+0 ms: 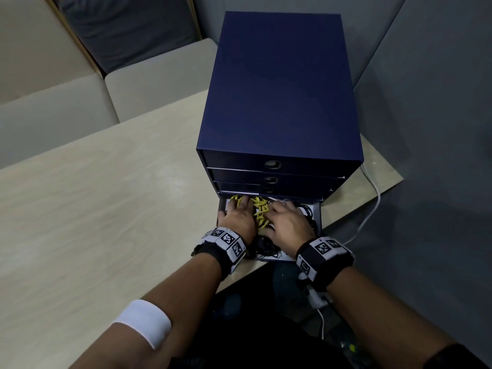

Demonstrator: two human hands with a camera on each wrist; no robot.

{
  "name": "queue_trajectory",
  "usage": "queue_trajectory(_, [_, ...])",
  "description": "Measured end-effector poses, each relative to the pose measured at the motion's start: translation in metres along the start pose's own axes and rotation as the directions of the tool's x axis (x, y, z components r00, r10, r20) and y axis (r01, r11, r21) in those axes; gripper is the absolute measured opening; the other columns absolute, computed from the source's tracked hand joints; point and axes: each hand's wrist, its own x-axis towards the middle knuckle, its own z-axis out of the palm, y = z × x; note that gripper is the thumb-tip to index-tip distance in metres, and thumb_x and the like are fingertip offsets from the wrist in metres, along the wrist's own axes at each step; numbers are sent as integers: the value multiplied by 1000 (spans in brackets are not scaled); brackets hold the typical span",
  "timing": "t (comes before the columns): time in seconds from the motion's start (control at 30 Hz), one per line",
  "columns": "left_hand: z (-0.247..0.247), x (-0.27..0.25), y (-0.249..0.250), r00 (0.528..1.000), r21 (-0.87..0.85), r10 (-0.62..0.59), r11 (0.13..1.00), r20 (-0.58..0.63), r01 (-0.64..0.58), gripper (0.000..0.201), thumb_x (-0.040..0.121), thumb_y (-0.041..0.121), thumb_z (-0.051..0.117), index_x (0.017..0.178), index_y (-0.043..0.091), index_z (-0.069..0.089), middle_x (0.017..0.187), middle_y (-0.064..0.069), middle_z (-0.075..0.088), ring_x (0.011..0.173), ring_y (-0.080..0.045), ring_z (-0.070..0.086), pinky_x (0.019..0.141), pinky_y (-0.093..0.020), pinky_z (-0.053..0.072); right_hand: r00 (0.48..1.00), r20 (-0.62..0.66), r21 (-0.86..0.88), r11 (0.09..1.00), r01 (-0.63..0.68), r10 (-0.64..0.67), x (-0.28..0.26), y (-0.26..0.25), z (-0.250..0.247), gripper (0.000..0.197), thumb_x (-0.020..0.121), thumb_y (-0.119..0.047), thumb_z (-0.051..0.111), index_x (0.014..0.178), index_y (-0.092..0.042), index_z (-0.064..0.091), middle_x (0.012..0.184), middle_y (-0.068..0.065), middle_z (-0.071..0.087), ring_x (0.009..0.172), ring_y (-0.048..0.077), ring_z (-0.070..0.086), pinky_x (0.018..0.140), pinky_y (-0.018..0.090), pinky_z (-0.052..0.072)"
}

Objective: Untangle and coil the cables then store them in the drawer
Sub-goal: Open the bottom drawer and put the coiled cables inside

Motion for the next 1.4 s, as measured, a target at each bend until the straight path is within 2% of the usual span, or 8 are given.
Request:
queue_trajectory(0.07, [0,-5,-1,999,-51,37,998,-26,-39,69,96,49,46,153,24,16,161,5,9,145,-28,9,112,-50,25,997,79,-19,1000,-3,4,-3,5,-2,55,85,-51,65,130,-20,58,136,-4,45,124,24,37,99,39,36])
queue_trajectory(0.27, [2,-13,-5,997,-36,67,997,-38,-69,66,96,56,38,152,40,7,162,6,3,147,-27,5,113,-48,20,993,94,-13,998,-64,65,-15,8,5,74,80,-42,73,144,-33,36,149,-3,27,129,27,31,101,41,31])
queue_trajectory(0.53, [7,4,4,992,82,-17,997,127,7,76,98,53,34,149,36,-19,161,4,-18,147,-27,-15,113,-56,16,979,64,-39,981,-190,192,-13,9,8,80,79,-55,69,146,-38,30,143,-2,35,128,28,32,100,43,29])
queue_trajectory(0.67, [6,0,3,993,33,33,999,109,-37,68,99,52,30,151,37,-11,161,3,-14,147,-28,-14,113,-58,14,981,33,-104,977,-186,191,-20,13,6,71,82,-64,60,144,-38,37,148,-4,31,130,28,31,103,43,27])
queue_trajectory(0.83, [3,-20,-5,976,-6,171,985,-131,-174,57,97,48,42,150,39,23,162,-2,8,148,-26,3,116,-53,14,986,85,-129,983,-134,145,-20,6,12,63,92,-60,49,143,-24,42,147,-8,35,123,27,33,96,44,33])
queue_trajectory(1.07, [11,-27,-9,986,101,162,981,45,-165,81,87,73,36,153,39,3,162,-3,-13,147,-33,-13,117,-56,8,992,59,18,994,-110,109,-38,-2,-8,71,80,-60,66,140,-30,43,142,-2,37,128,24,34,104,41,29])
queue_trajectory(1.17, [12,-27,-7,985,153,153,975,79,-163,83,87,74,36,153,38,-1,162,-2,-13,146,-35,-17,116,-58,10,985,152,-51,995,-80,87,-52,-9,4,80,75,-49,76,143,-30,37,136,2,39,124,26,39,100,41,35])
queue_trajectory(1.4, [11,-25,-4,983,147,158,974,99,-171,77,91,68,35,153,38,0,162,-2,-13,145,-36,-19,116,-60,12,984,86,-114,982,-148,159,-59,-12,24,82,86,-29,70,152,-22,21,140,5,36,124,29,39,97,43,42])
